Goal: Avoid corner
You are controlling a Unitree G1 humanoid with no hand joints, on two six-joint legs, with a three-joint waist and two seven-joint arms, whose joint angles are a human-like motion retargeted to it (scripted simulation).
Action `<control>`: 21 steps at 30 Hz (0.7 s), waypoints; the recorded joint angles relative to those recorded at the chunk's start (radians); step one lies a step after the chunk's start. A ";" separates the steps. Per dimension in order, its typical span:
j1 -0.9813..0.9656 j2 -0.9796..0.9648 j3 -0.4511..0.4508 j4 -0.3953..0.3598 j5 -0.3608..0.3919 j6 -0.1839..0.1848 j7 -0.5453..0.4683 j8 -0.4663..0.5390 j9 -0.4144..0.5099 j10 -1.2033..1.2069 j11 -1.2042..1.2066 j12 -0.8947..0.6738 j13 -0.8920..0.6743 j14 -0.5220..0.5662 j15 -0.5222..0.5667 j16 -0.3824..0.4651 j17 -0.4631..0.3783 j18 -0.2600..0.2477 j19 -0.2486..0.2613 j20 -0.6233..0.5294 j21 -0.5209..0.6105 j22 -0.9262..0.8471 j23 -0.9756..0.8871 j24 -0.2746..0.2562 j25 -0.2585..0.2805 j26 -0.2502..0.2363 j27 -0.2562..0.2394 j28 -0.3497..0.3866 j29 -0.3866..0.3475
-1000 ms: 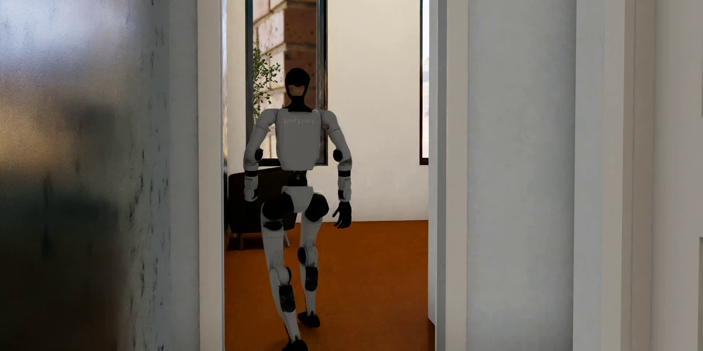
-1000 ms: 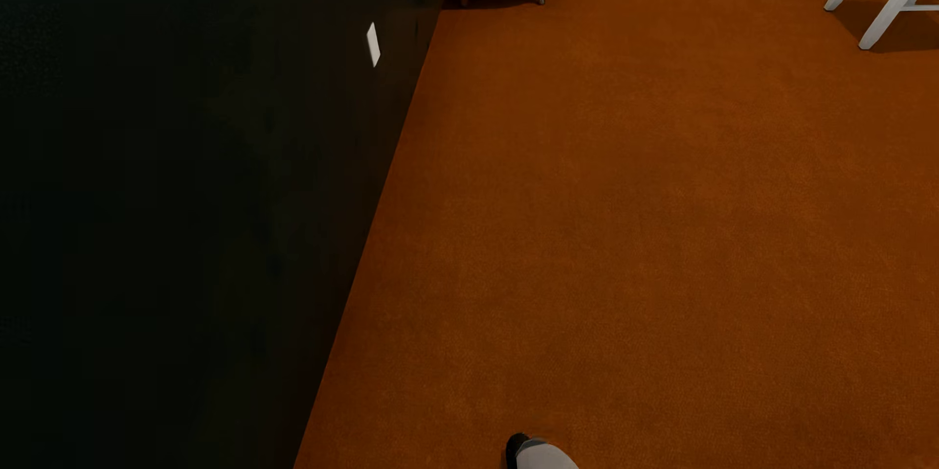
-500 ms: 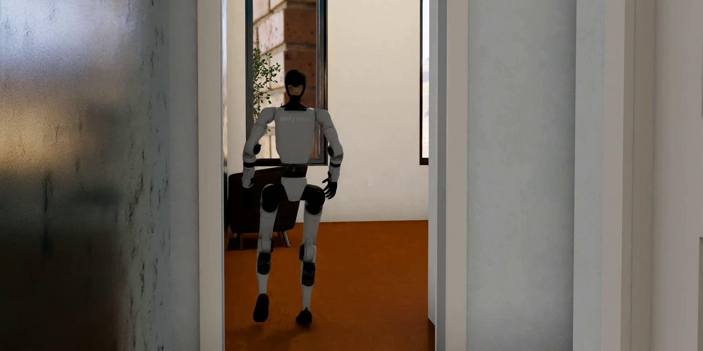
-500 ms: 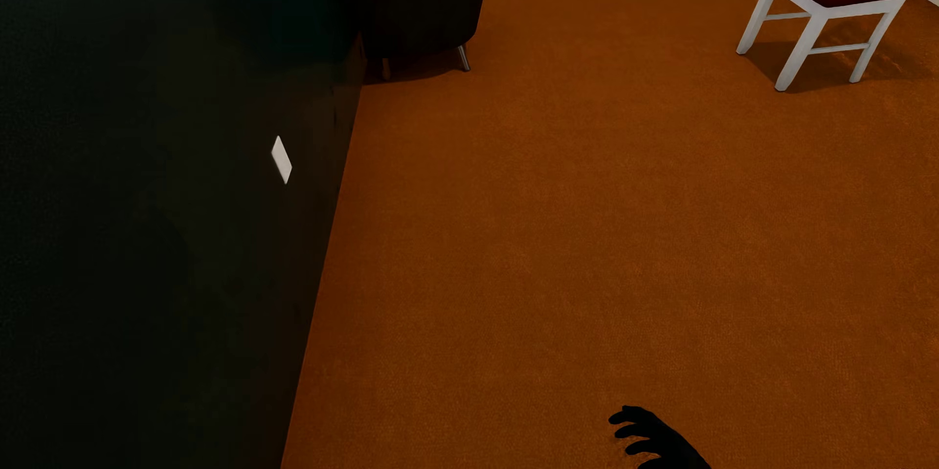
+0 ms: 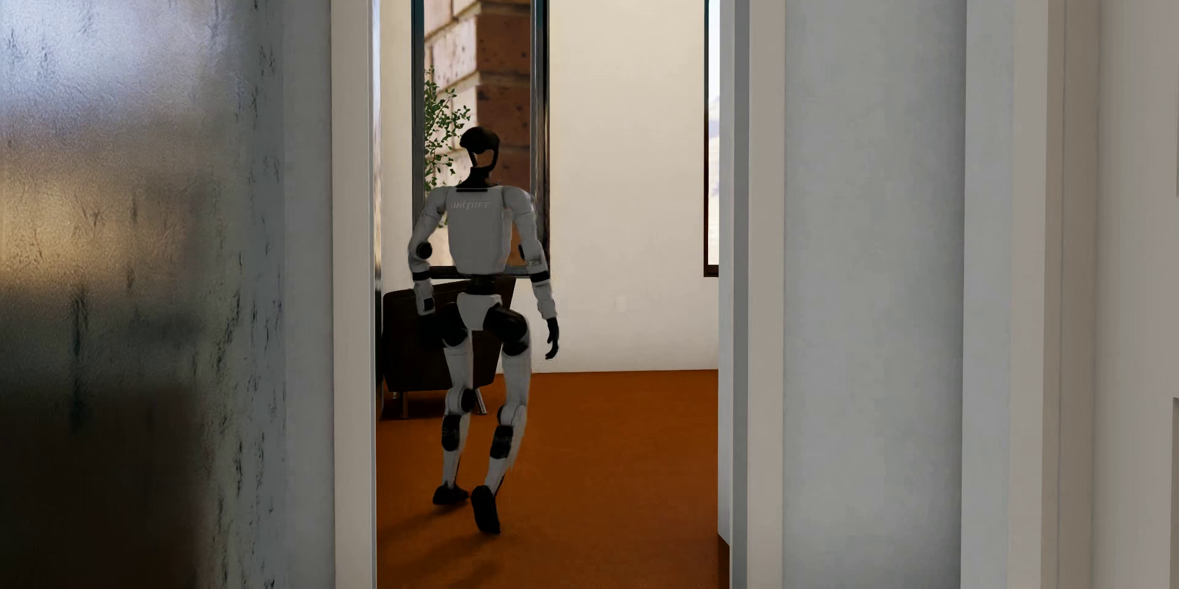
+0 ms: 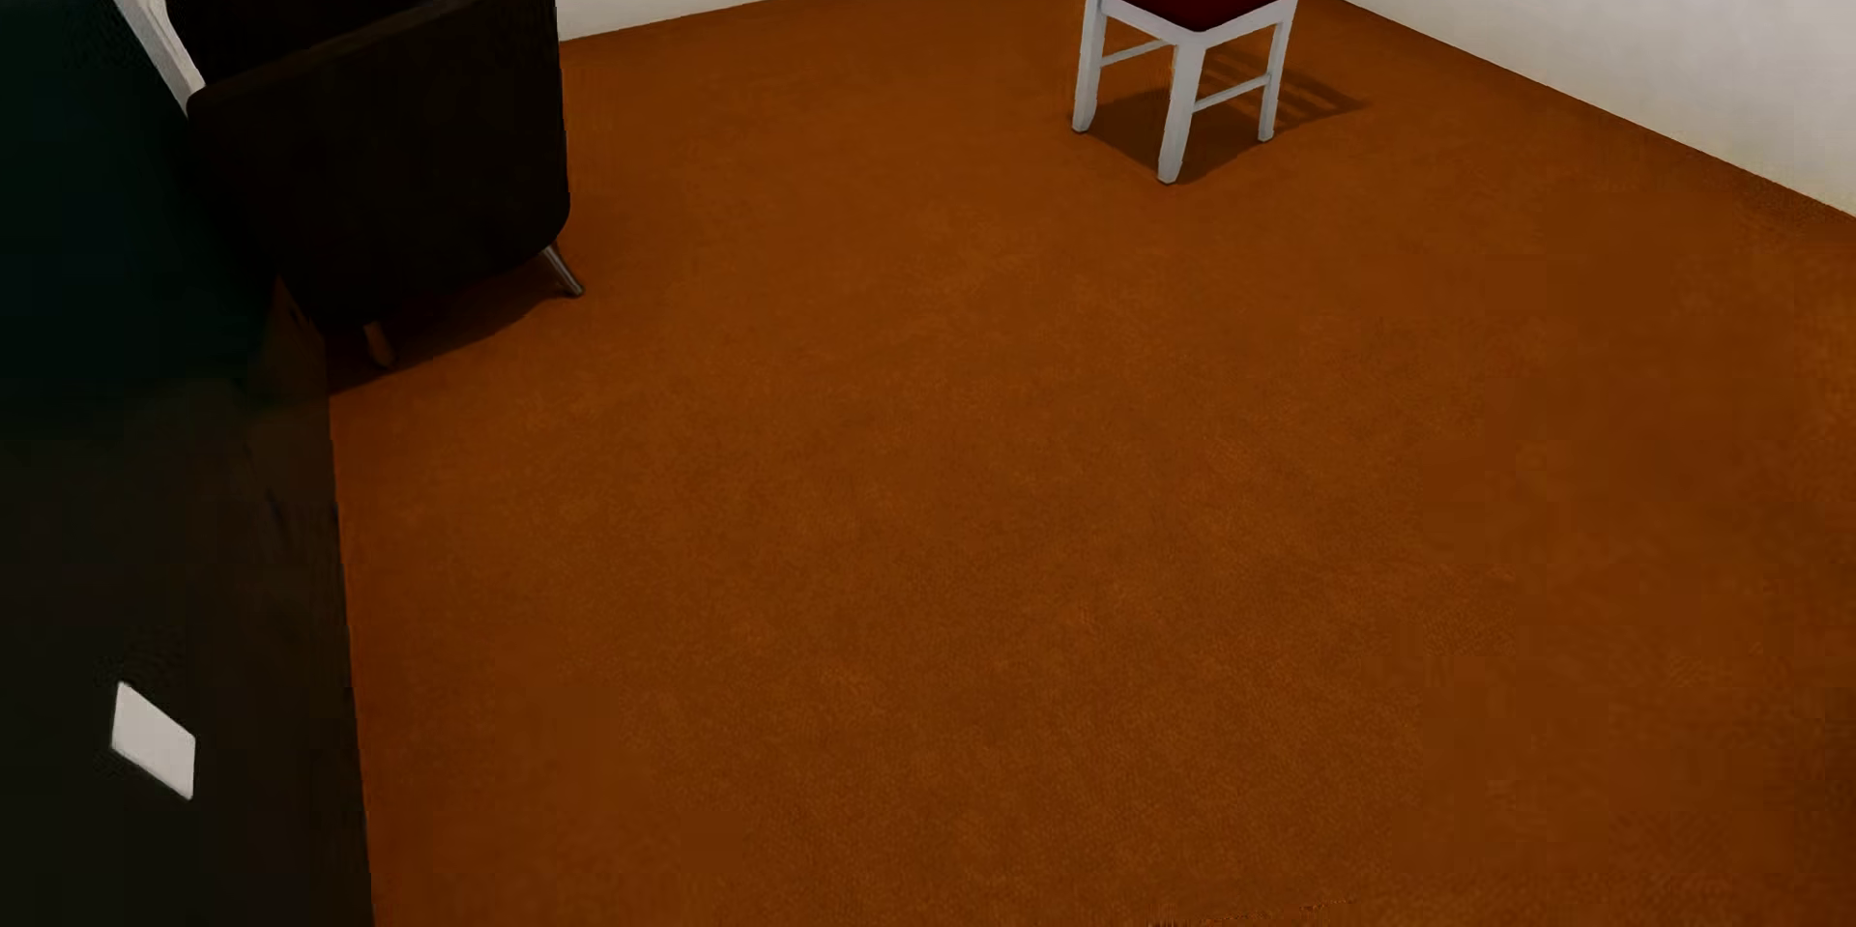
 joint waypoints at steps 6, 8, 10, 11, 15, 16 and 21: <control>0.207 -0.421 -0.152 0.018 -0.027 0.013 0.000 0.000 0.045 -0.076 0.542 -0.015 -0.021 -0.089 -0.410 0.082 0.006 0.000 0.000 -0.012 -0.026 -0.027 -0.162 0.000 0.000 0.000 0.000 0.000 0.000; 0.258 -0.491 -0.185 0.028 -0.026 0.034 0.000 0.000 0.051 -0.078 0.548 -0.042 -0.034 -0.124 -0.421 0.111 0.019 0.000 0.000 0.008 -0.047 0.018 -0.214 0.000 0.000 0.000 0.000 0.000 0.000; 0.297 -0.534 -0.200 0.033 -0.033 0.056 0.000 0.000 0.052 -0.075 0.644 -0.059 -0.046 -0.155 -0.411 0.140 0.028 0.000 0.000 0.052 -0.050 0.032 -0.253 0.000 0.000 0.000 0.000 0.000 0.000; 0.323 -0.539 -0.202 0.033 -0.037 0.066 0.000 0.000 0.055 -0.077 0.522 -0.067 -0.051 -0.176 -0.392 0.153 0.029 0.000 0.000 0.072 -0.048 0.031 -0.262 0.000 0.000 0.000 0.000 0.000 0.000; 0.416 -0.488 -0.196 0.010 -0.049 0.090 0.000 0.000 0.056 -0.078 -0.092 -0.114 -0.068 -0.284 -0.257 0.179 0.020 0.000 0.000 0.129 -0.034 0.025 -0.242 0.000 0.000 0.000 0.000 0.000 0.000; 0.432 -0.468 -0.197 0.003 -0.051 0.094 0.000 0.000 0.051 -0.077 -0.226 -0.126 -0.072 -0.304 -0.239 0.178 0.015 0.000 0.000 0.139 -0.030 0.021 -0.226 0.000 0.000 0.000 0.000 0.000 0.000; 0.499 -0.400 -0.199 0.025 -0.042 0.133 0.000 0.000 0.027 -0.057 -0.378 -0.137 -0.080 -0.226 -0.166 0.122 -0.006 0.000 0.000 0.182 0.017 -0.057 -0.068 0.000 0.000 0.000 0.000 0.000 0.000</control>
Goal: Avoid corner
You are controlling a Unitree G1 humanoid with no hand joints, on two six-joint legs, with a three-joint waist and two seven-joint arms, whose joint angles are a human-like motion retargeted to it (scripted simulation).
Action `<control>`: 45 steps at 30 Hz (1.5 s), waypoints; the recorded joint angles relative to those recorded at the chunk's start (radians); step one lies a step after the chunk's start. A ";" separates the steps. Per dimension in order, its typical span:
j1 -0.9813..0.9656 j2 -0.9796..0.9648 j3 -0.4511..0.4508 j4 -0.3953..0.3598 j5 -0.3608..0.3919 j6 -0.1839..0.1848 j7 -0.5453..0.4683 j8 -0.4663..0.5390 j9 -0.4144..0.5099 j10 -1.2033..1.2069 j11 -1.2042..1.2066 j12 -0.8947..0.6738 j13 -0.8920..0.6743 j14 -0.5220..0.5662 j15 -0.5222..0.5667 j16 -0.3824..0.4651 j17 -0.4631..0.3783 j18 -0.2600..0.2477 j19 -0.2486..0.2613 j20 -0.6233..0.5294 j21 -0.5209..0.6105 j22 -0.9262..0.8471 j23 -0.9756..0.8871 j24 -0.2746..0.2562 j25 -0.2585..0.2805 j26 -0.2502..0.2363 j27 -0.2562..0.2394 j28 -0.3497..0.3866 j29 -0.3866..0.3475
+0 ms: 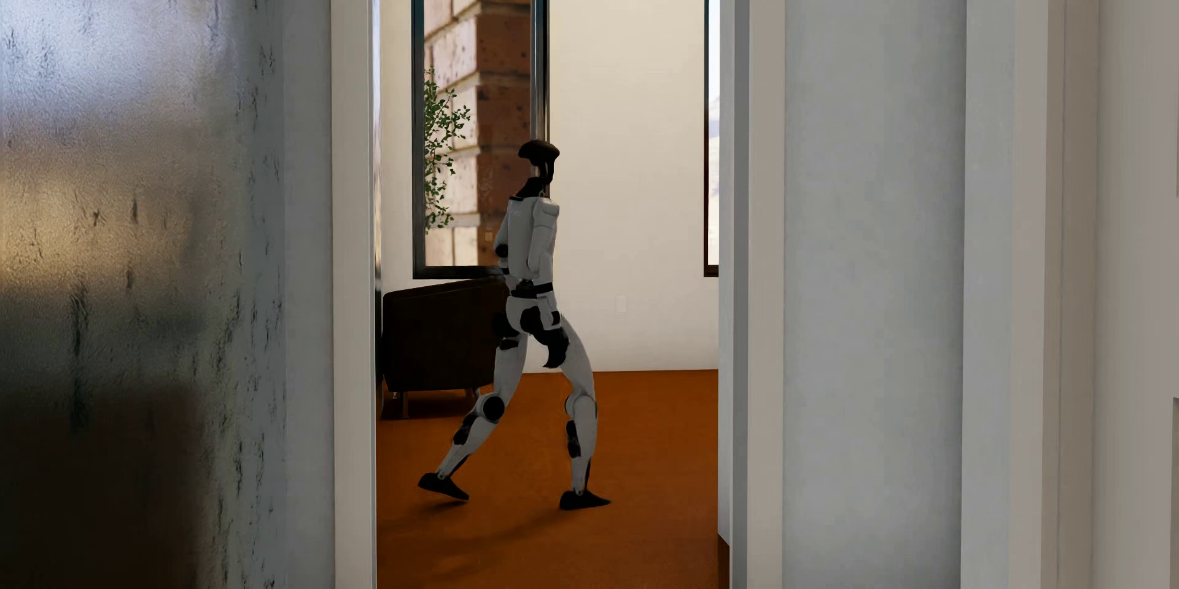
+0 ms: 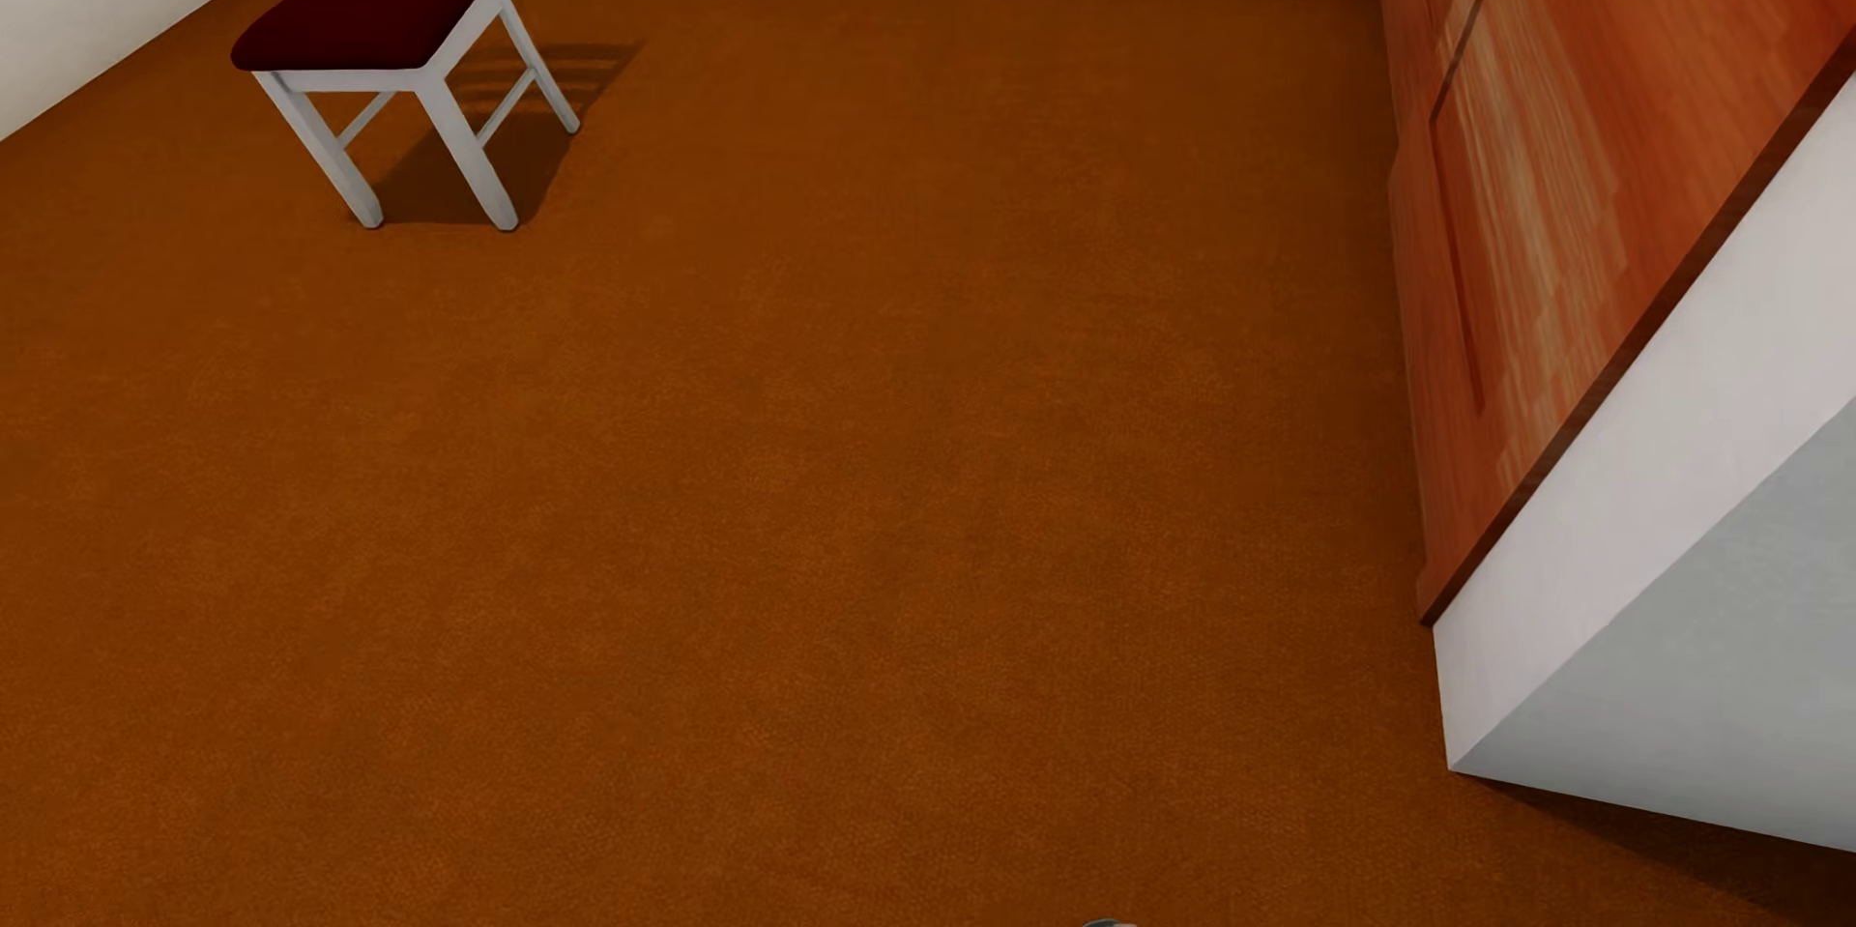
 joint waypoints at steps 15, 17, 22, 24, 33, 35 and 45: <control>-0.572 0.472 0.280 0.016 0.100 -0.082 0.000 0.000 0.057 0.380 -0.009 0.035 -0.124 0.498 -0.235 -0.001 -0.058 0.000 0.000 -0.050 -0.066 -0.143 -0.226 0.000 0.000 0.000 0.000 0.000 0.000; -0.604 0.529 0.317 0.014 0.096 -0.093 0.000 0.000 0.063 0.224 -0.009 0.052 -0.124 0.423 -0.280 -0.002 -0.057 0.000 0.000 -0.044 -0.061 -0.114 -0.216 0.000 0.000 0.000 0.000 0.000 0.000; -0.628 0.618 0.360 0.050 0.093 -0.099 0.000 0.000 0.029 -0.077 0.014 0.123 -0.075 0.177 -0.409 -0.035 -0.031 0.000 0.000 -0.058 -0.004 -0.001 -0.148 0.000 0.000 0.000 0.000 0.000 0.000; -0.629 0.673 0.370 0.047 0.082 -0.092 0.000 0.000 0.012 -0.086 0.008 0.160 -0.032 0.165 -0.457 -0.054 -0.020 0.000 0.000 -0.073 0.023 0.030 -0.102 0.000 0.000 0.000 0.000 0.000 0.000; -0.683 0.657 0.359 -0.034 -0.066 -0.109 0.000 0.000 -0.051 0.173 0.181 0.156 0.071 0.422 0.168 -0.073 0.028 0.000 0.000 -0.030 0.040 -0.012 0.023 0.000 0.000 0.000 0.000 0.000 0.000; -0.620 0.531 0.327 -0.060 -0.073 -0.102 0.000 0.000 -0.035 0.137 0.373 0.118 0.024 0.390 0.306 -0.043 0.018 0.000 0.000 0.005 -0.024 -0.060 -0.024 0.000 0.000 0.000 0.000 0.000 0.000; -0.390 0.209 0.136 -0.050 0.052 -0.007 0.000 0.000 0.075 -0.002 0.194 -0.148 -0.172 0.254 -0.196 0.100 -0.064 0.000 0.000 0.136 -0.157 -0.111 -0.277 0.000 0.000 0.000 0.000 0.000 0.000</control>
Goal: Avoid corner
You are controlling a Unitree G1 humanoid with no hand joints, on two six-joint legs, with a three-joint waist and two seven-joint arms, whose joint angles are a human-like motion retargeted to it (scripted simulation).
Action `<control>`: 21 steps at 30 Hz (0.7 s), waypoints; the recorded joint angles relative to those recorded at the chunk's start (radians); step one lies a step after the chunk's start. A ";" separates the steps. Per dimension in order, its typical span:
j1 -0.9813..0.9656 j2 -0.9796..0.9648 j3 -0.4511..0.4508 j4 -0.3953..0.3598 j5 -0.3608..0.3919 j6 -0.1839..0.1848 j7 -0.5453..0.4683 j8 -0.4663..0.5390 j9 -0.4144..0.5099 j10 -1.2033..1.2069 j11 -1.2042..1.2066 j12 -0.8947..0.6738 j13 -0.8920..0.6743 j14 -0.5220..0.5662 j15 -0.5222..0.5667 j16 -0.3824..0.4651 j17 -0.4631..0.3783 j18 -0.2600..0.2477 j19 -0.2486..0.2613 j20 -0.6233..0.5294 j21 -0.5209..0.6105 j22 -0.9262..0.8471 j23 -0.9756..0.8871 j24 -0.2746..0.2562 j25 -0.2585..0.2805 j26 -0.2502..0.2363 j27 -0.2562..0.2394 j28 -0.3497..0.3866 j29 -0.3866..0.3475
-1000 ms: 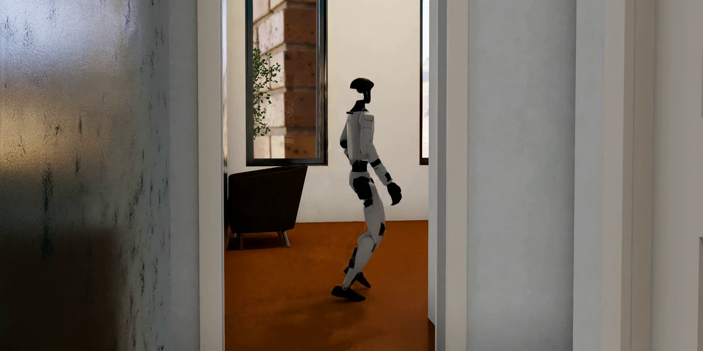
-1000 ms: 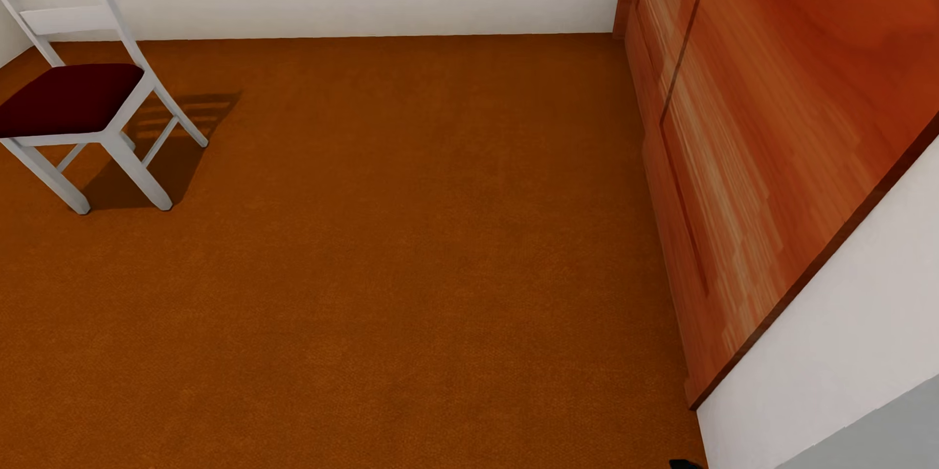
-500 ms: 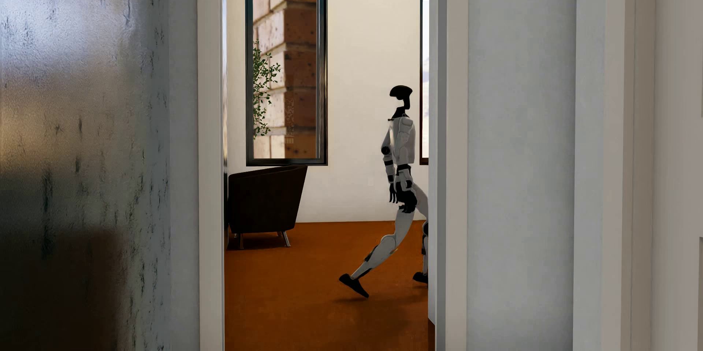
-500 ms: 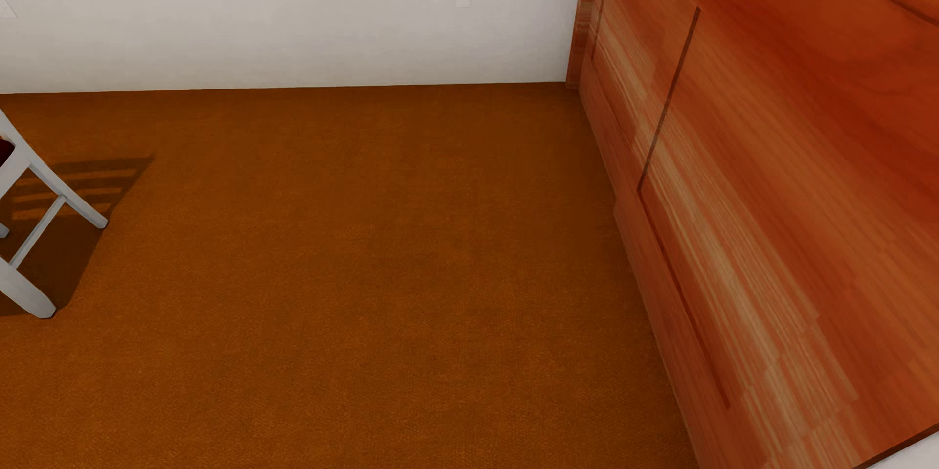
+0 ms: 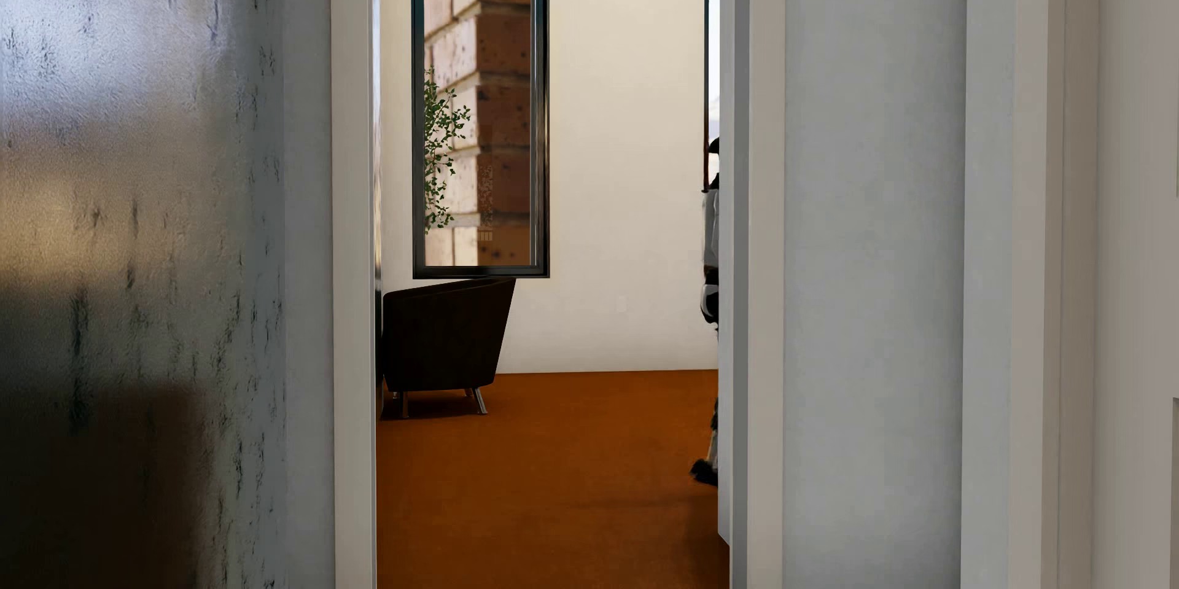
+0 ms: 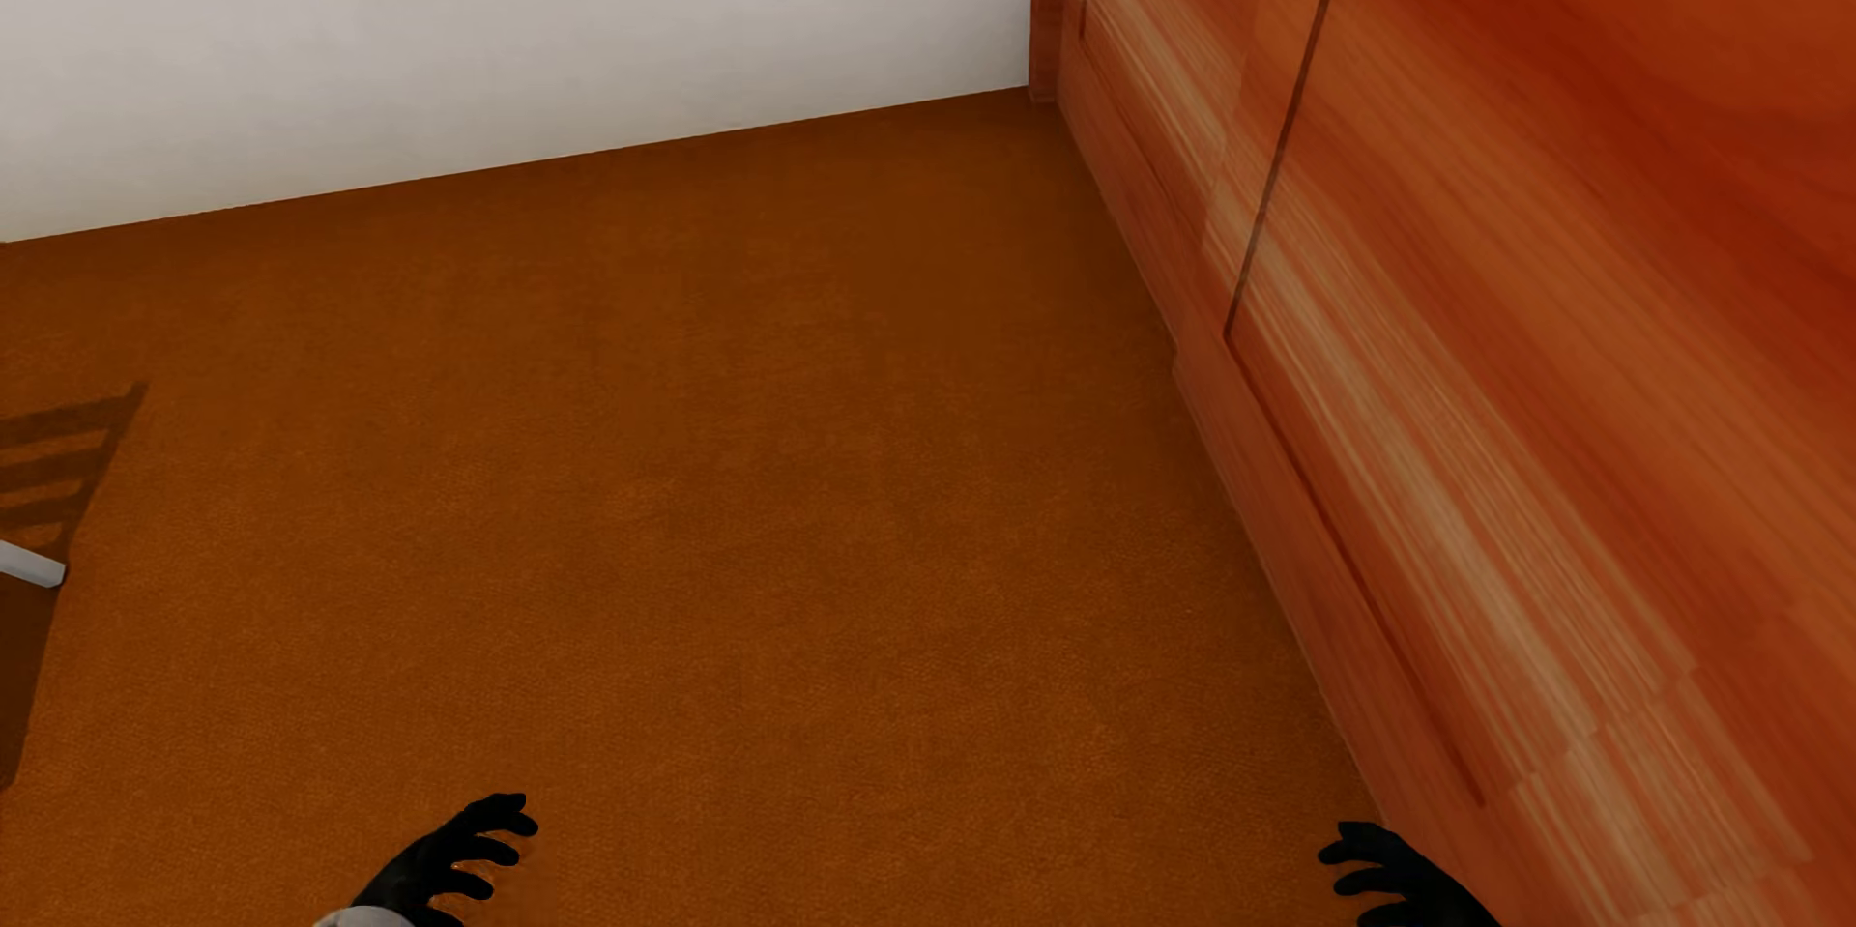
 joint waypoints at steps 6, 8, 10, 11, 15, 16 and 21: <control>0.016 0.129 0.013 -0.032 -0.027 -0.069 0.000 0.000 -0.081 0.001 -0.225 0.029 0.095 -0.074 0.008 -0.022 0.062 0.000 0.000 -0.053 0.024 -0.052 0.174 0.000 0.000 0.000 0.000 0.000 0.000; 0.040 0.166 0.083 -0.034 -0.036 -0.099 0.000 0.000 -0.101 -0.015 -0.269 0.065 0.113 -0.098 0.005 -0.041 0.080 0.000 0.000 -0.061 0.086 -0.005 0.272 0.000 0.000 0.000 0.000 0.000 0.000; 0.075 0.175 0.137 -0.030 -0.036 -0.109 0.000 0.000 -0.118 -0.037 -0.277 0.113 0.124 -0.130 0.022 -0.076 0.087 0.000 0.000 -0.078 0.137 0.093 0.341 0.000 0.000 0.000 0.000 0.000 0.000; 0.091 0.174 0.149 -0.030 -0.035 -0.111 0.000 0.000 -0.122 -0.044 -0.274 0.138 0.127 -0.147 0.021 -0.097 0.088 0.000 0.000 -0.099 0.139 0.151 0.351 0.000 0.000 0.000 0.000 0.000 0.000; 0.126 0.173 0.121 -0.025 -0.035 -0.115 0.000 0.000 -0.132 -0.055 -0.265 0.216 0.115 -0.200 0.009 -0.179 0.091 0.000 0.000 -0.206 0.109 0.312 0.267 0.000 0.000 0.000 0.000 0.000 0.000; 0.132 0.175 0.113 -0.024 -0.036 -0.116 0.000 0.000 -0.136 -0.056 -0.264 0.229 0.111 -0.211 0.006 -0.194 0.095 0.000 0.000 -0.219 0.104 0.316 0.246 0.000 0.000 0.000 0.000 0.000 0.000; 0.139 0.171 0.127 -0.030 -0.039 -0.124 0.000 0.000 -0.141 -0.061 -0.268 0.237 0.102 -0.231 -0.003 -0.217 0.096 0.000 0.000 -0.244 0.154 0.251 0.205 0.000 0.000 0.000 0.000 0.000 0.000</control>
